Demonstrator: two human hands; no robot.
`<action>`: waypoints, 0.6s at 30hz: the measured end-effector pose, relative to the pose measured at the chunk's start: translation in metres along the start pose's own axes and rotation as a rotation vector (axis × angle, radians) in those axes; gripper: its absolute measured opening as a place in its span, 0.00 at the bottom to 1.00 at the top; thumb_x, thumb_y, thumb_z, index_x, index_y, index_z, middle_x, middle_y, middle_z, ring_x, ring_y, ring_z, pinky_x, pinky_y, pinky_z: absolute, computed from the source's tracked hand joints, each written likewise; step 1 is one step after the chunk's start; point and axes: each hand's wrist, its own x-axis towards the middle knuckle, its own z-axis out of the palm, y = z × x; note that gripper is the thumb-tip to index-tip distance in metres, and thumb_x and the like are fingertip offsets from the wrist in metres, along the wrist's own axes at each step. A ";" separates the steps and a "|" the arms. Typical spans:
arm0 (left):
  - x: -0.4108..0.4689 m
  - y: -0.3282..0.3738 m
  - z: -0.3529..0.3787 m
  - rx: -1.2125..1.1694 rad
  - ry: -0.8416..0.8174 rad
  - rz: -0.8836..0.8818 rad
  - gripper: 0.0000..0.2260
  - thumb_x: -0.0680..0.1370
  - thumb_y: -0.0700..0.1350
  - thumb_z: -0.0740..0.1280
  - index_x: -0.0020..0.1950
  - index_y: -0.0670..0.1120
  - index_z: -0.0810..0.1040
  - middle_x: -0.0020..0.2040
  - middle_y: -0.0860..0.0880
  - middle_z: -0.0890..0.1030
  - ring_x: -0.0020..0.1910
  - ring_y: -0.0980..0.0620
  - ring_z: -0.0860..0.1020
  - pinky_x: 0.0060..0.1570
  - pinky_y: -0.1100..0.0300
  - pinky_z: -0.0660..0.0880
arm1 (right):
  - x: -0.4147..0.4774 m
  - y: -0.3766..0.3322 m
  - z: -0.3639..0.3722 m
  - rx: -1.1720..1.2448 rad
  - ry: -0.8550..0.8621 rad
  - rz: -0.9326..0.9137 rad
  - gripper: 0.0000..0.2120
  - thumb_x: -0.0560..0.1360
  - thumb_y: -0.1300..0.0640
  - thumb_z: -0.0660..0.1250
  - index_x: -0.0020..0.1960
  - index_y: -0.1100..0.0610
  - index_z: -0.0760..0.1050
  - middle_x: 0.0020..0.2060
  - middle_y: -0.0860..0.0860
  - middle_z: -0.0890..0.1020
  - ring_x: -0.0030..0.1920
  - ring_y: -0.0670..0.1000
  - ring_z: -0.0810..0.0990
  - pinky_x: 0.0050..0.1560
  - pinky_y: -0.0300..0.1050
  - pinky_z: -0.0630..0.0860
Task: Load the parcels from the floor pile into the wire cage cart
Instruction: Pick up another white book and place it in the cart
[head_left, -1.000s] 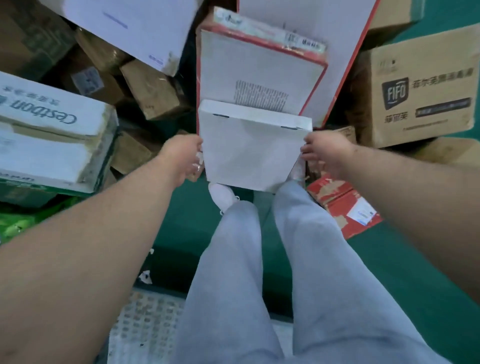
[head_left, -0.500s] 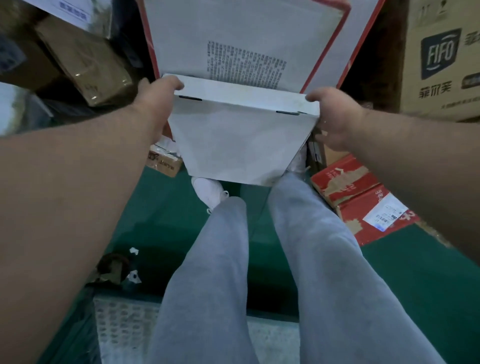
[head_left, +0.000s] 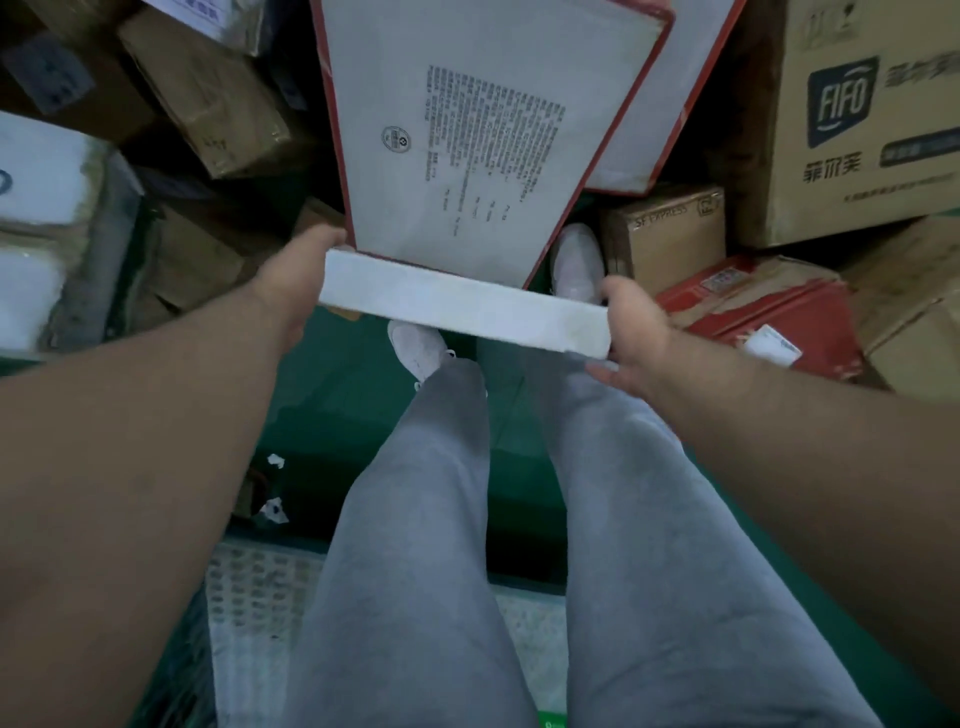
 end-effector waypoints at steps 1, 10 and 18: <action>-0.008 -0.013 -0.006 -0.016 0.005 -0.030 0.14 0.74 0.60 0.67 0.46 0.50 0.80 0.43 0.50 0.82 0.37 0.51 0.79 0.38 0.60 0.75 | -0.005 0.008 0.001 0.006 0.005 0.003 0.22 0.73 0.46 0.64 0.63 0.56 0.73 0.55 0.53 0.82 0.51 0.55 0.83 0.41 0.47 0.79; -0.112 -0.081 -0.031 -0.321 0.470 -0.164 0.25 0.80 0.57 0.68 0.70 0.45 0.67 0.58 0.45 0.73 0.53 0.42 0.77 0.49 0.44 0.81 | -0.084 0.013 -0.027 -0.134 0.080 -0.053 0.19 0.79 0.45 0.65 0.65 0.54 0.74 0.58 0.52 0.82 0.55 0.53 0.83 0.38 0.46 0.79; -0.242 -0.140 -0.039 -0.747 0.468 -0.311 0.15 0.77 0.52 0.67 0.57 0.42 0.76 0.51 0.45 0.81 0.44 0.46 0.82 0.45 0.49 0.83 | -0.182 -0.027 -0.052 -0.487 0.058 -0.400 0.14 0.76 0.51 0.71 0.55 0.60 0.77 0.48 0.57 0.81 0.46 0.58 0.84 0.40 0.53 0.85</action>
